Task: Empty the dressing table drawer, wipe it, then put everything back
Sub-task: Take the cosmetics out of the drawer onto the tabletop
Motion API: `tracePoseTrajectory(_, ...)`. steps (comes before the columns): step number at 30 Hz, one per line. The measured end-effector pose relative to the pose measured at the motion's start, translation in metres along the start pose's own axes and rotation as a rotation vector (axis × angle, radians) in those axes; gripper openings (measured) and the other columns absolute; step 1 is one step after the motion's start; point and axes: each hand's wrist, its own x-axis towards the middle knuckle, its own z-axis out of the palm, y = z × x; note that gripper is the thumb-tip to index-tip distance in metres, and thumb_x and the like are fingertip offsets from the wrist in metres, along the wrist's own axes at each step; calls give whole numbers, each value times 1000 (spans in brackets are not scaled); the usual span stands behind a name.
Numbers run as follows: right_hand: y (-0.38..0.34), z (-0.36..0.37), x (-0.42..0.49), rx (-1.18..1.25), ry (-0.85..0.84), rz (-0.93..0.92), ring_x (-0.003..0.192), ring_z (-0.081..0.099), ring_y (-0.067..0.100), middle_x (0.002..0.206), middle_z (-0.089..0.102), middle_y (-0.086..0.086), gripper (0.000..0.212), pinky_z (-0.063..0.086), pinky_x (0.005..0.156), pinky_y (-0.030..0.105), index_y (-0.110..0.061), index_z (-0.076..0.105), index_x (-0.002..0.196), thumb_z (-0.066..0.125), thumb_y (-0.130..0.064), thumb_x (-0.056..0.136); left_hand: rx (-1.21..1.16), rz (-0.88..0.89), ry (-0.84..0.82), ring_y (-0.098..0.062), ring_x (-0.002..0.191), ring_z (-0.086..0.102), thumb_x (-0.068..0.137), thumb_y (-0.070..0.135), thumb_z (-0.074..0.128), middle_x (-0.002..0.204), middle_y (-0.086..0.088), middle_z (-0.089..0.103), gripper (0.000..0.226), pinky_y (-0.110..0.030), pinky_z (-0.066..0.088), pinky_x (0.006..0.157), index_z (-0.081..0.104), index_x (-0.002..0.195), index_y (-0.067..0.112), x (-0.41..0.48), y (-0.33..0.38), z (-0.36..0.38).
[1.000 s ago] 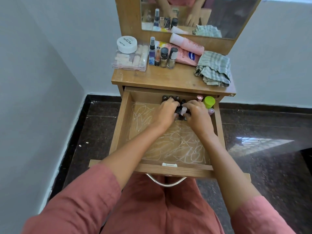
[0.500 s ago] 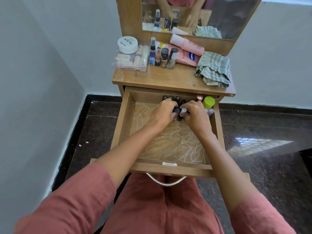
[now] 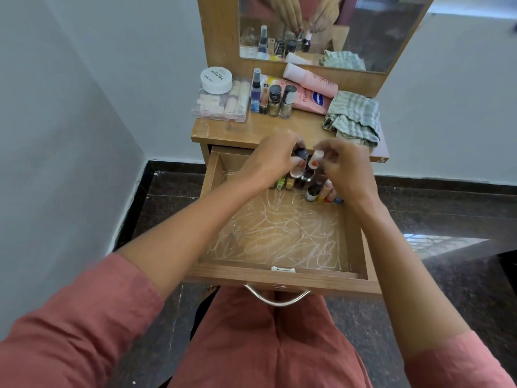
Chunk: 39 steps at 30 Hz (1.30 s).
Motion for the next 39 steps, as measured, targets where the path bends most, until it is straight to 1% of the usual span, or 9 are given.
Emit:
tracePoseTrajectory(2,-6,-8,10,3,25,-28,75,53,11,90,65,7,23,40,62,8,-3,66,103,63,0,80,5,31,28,-11,87,57,83,12,65,107,-7,67,25,-19,45,79,65,108,8,10,4,-9)
tracePoseTrajectory(5,-12,-17,28,10,51,-40,75,52,9,89,62,4,25,38,61,1,-3,66,104,65,-1,79,10,54,52,-10,84,55,81,13,67,102,-7,67,21,-23,49,82,67,102,8,29,6,-21)
tracePoseTrajectory(12,-16,-23,68,-32,98,-94,74,52,12,89,67,13,21,35,58,11,0,68,98,62,3,78,166,100,86,-20,97,57,78,18,70,105,-8,64,26,-24,37,73,69,103,11,71,4,-35)
tracePoseTrajectory(15,-13,-19,81,-51,101,-87,72,51,12,87,68,17,19,41,59,13,1,68,93,60,7,77,245,121,99,-23,105,54,78,19,70,109,-9,64,28,-29,40,79,69,106,13,85,1,-38)
tracePoseTrajectory(20,-10,-13,96,-68,88,-52,73,50,16,88,67,20,19,47,73,35,3,67,90,56,9,76,358,134,154,-26,120,39,82,22,66,119,-6,54,30,-33,30,95,66,112,18,98,-1,-36)
tracePoseTrajectory(24,-4,-7,106,-78,72,-56,79,61,26,81,61,11,20,53,77,39,3,67,92,54,10,77,379,126,200,-25,122,35,83,16,65,119,-4,52,30,-31,25,98,65,113,17,103,-4,-32)
tracePoseTrajectory(27,-2,-3,111,-80,64,-58,81,61,22,81,56,5,23,54,77,35,1,67,95,52,9,80,395,112,189,-25,122,35,83,14,65,119,-5,52,31,-32,25,99,65,114,17,109,-5,-31)
tracePoseTrajectory(33,1,4,118,-67,48,-42,85,61,20,98,66,14,27,48,74,24,0,67,100,49,8,82,423,83,162,-26,121,36,83,12,64,118,-5,53,30,-32,25,98,66,112,16,114,-8,-28)
tracePoseTrajectory(39,-1,4,122,-28,42,-22,82,56,13,102,66,13,24,52,80,31,-1,67,103,52,5,84,417,59,158,-25,121,36,83,12,64,115,-5,57,30,-33,25,98,66,112,16,115,-12,-27)
